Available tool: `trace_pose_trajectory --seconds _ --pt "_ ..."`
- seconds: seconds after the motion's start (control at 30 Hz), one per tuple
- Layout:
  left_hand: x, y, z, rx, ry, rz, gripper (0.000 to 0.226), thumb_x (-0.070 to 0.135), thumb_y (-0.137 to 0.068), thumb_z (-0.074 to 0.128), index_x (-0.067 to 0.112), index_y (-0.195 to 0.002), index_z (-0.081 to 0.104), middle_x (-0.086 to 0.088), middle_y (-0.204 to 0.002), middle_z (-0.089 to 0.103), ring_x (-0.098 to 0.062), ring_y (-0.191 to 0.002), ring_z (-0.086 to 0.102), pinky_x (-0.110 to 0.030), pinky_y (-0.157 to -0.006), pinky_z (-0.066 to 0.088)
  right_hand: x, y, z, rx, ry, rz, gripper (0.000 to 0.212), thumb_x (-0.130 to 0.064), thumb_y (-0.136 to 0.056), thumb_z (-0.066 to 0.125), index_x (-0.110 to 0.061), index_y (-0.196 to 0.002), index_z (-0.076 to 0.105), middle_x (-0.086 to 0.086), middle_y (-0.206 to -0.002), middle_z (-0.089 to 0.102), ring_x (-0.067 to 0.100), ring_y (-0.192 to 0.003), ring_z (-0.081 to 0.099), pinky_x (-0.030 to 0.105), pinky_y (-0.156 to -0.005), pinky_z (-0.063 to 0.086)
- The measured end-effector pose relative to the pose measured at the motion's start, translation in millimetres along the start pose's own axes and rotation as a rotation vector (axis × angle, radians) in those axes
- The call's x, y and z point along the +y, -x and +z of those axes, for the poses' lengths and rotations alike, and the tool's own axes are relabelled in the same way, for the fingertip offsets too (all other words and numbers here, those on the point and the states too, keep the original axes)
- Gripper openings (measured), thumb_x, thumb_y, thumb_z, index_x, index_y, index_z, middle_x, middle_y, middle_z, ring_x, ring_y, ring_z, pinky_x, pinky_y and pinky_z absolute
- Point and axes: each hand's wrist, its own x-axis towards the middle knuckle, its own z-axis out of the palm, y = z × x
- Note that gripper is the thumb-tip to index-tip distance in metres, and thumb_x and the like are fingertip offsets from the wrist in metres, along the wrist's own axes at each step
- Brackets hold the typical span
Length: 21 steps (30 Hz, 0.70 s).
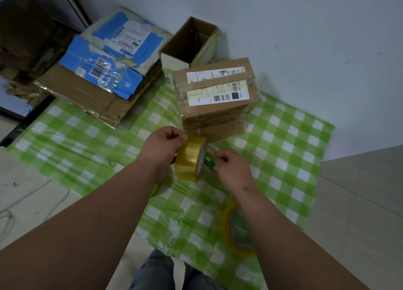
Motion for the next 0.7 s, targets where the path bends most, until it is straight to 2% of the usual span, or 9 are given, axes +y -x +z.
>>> trace_pose_trajectory --seconds 0.13,0.2,0.3,0.4,0.53,0.63,0.7 --pt "-2.6 0.4 2.2 0.006 0.029 0.009 0.006 0.015 -0.095 0.063 0.014 -0.090 0.067 -0.011 -0.091 0.065 -0.025 -0.081 0.058 -0.039 -0.072 0.051 5.1 -11.1 14.4 -0.084 0.352 -0.078 0.032 -0.035 -0.094 0.054 -0.018 -0.121 0.060 0.007 -0.121 0.054 0.027 -0.103 0.058 0.036 -0.086 0.048" --pt "-3.9 -0.7 2.5 -0.003 0.048 0.006 0.008 0.013 -0.095 0.063 0.015 -0.089 0.067 -0.008 -0.088 0.065 -0.023 -0.079 0.060 -0.037 -0.069 0.052 7.0 -14.7 20.0 -0.060 0.448 -0.106 0.035 -0.040 -0.094 0.054 -0.020 -0.122 0.058 0.004 -0.119 0.052 0.027 -0.104 0.057 0.038 -0.088 0.046" --pt "-5.1 -0.8 2.1 -0.014 0.082 -0.003 0.009 0.011 -0.094 0.064 0.015 -0.086 0.068 -0.004 -0.081 0.066 -0.019 -0.073 0.062 -0.030 -0.057 0.053 10.0 -18.9 23.0 -0.002 0.558 -0.155 0.030 -0.037 -0.094 0.054 -0.022 -0.120 0.055 0.004 -0.117 0.054 0.026 -0.103 0.057 0.039 -0.086 0.042" --pt "-6.7 -0.1 1.8 -0.002 0.104 -0.009 0.007 0.010 -0.092 0.065 0.014 -0.087 0.069 -0.004 -0.078 0.066 -0.016 -0.066 0.062 -0.028 -0.053 0.052 10.4 -21.7 21.1 -0.001 0.647 -0.171 0.028 -0.033 -0.094 0.054 -0.021 -0.119 0.054 0.006 -0.117 0.054 0.026 -0.105 0.057 0.038 -0.085 0.042" --pt "-7.5 0.4 2.9 0.022 0.126 -0.018 0.005 0.010 -0.091 0.067 0.012 -0.087 0.069 -0.003 -0.073 0.067 -0.014 -0.060 0.062 -0.025 -0.049 0.050 6.7 -23.6 8.1 -0.052 0.645 -0.147 0.028 -0.026 -0.089 0.056 -0.013 -0.114 0.054 0.008 -0.114 0.058 0.027 -0.103 0.058 0.036 -0.081 0.044" --pt "-8.0 0.4 5.1 0.045 0.126 -0.016 0.004 0.013 -0.090 0.069 0.014 -0.086 0.069 -0.003 -0.075 0.067 -0.016 -0.064 0.061 -0.028 -0.052 0.051 5.6 -23.7 -6.1 -0.115 0.567 -0.133 0.026 -0.017 -0.087 0.056 -0.012 -0.112 0.050 0.009 -0.106 0.062 0.026 -0.087 0.058 0.030 -0.067 0.041" --pt "-8.2 0.2 7.0 0.056 0.131 -0.014 0.005 0.014 -0.089 0.071 0.015 -0.084 0.069 -0.002 -0.074 0.068 -0.018 -0.064 0.061 -0.030 -0.053 0.051 5.7 -23.3 -16.9 -0.194 0.525 -0.091 0.036 -0.013 -0.084 0.057 -0.017 -0.118 0.045 0.004 -0.094 0.059 0.021 -0.079 0.053 0.029 -0.062 0.039"
